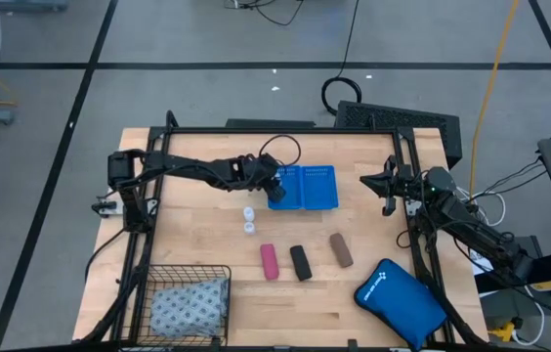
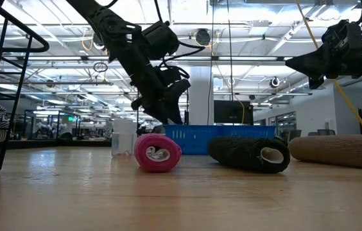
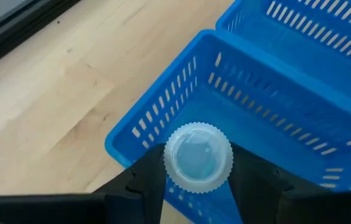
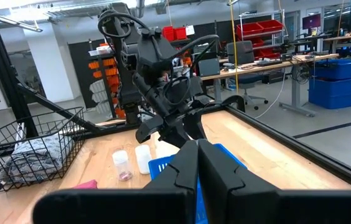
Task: Pick & place medical supplies in basket/bin
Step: Put the bottom transparent pill bottle into the left blue bin
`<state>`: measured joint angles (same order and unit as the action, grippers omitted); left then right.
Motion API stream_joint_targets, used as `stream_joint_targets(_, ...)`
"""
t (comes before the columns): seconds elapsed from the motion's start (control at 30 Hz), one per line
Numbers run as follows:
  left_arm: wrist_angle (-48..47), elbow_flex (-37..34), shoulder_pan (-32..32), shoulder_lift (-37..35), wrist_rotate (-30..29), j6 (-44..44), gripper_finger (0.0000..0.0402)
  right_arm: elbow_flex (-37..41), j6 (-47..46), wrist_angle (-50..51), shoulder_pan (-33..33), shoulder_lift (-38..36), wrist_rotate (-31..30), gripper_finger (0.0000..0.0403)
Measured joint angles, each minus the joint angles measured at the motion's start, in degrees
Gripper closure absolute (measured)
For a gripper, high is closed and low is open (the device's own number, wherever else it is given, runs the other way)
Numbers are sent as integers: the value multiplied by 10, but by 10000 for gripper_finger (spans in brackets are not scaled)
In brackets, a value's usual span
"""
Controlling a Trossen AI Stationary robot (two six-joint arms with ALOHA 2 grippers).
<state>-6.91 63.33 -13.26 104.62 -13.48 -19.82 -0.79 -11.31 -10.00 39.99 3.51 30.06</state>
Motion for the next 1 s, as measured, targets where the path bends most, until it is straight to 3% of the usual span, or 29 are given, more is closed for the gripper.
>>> stream_joint_targets(1.0, 7, 0, 0, 10, 1, -9, 233, 0, 0, 0, 0, 0, 0, 399)
